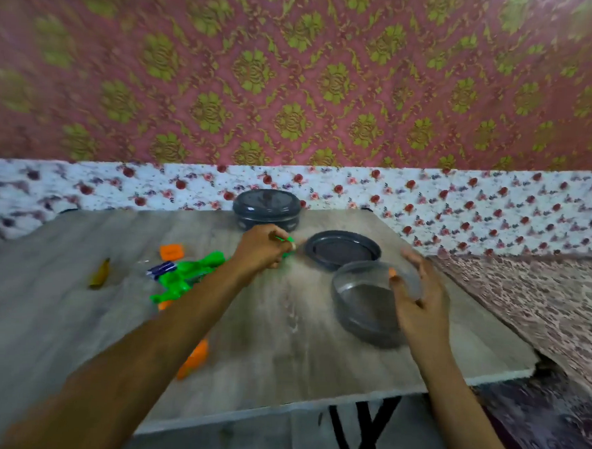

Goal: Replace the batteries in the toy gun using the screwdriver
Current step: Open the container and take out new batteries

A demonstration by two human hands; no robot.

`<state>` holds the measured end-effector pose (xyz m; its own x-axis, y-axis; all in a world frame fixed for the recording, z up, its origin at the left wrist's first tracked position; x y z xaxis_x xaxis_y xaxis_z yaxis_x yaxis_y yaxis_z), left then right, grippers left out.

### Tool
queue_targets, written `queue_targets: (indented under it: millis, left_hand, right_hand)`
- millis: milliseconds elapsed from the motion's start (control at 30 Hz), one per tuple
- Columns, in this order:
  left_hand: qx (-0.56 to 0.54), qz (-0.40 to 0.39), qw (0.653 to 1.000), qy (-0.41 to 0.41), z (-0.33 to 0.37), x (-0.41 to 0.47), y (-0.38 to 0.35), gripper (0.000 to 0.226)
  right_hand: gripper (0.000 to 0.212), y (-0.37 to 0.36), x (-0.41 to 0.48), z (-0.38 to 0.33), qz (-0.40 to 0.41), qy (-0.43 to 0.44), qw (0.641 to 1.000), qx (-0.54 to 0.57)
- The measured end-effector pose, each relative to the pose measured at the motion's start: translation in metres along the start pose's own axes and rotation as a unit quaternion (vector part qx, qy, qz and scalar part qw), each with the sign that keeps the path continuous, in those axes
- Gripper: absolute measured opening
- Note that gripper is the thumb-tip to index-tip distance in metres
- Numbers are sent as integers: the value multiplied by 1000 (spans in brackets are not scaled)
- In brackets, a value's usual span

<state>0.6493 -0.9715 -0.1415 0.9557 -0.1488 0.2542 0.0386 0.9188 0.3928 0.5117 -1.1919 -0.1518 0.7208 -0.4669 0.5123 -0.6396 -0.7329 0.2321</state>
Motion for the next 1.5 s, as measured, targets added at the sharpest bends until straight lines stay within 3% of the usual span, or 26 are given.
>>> queue_targets:
  millis: [200, 300, 367, 433, 533, 700, 800, 900, 1233, 1500]
  left_hand:
    - [110, 75, 991, -7, -19, -31, 116, 8]
    - [164, 119, 979, 22, -44, -41, 171, 12]
    - [207, 123, 970, 31, -61, -46, 198, 14]
    - [233, 108, 966, 29, -74, -48, 209, 15]
    - [301, 54, 952, 34, -96, -39, 210, 20]
    - [342, -63, 937, 37, -141, -10, 200, 45]
    - [372, -91, 923, 38, -145, -10, 191, 42]
    - [413, -102, 904, 37, -163, -6, 196, 30]
    - [455, 0, 891, -16, -145, -10, 193, 27]
    - [452, -25, 892, 5, -148, -9, 194, 26]
  right_hand:
    - [32, -121, -21, -70, -149, 75, 984, 61]
    - [37, -177, -38, -90, -209, 104, 971, 51]
    - [27, -208, -46, -99, -243, 117, 963, 29]
    - [21, -230, -49, -105, -266, 130, 955, -11]
    - [28, -261, -48, -115, -312, 142, 934, -97]
    - [57, -336, -45, -110, -420, 117, 852, -290]
    - [65, -348, -50, -109, -449, 120, 808, -362]
    - [58, -372, -59, -108, -463, 113, 780, -407]
    - [47, -371, -47, -110, -402, 47, 802, -440]
    - [36, -376, -49, -114, -369, 60, 829, -417]
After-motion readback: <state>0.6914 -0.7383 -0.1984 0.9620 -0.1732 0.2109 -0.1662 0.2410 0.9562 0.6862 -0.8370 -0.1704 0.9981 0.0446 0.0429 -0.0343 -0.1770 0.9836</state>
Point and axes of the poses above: each hand's wrist, its own x-axis towards the middle knuckle, its own y-axis out of the back of the hand, z = x × y, the point moved 5 cm from there along x, towards the middle knuckle, and after that the axes turned 6 degrees about -y, right-handed, at the moved point
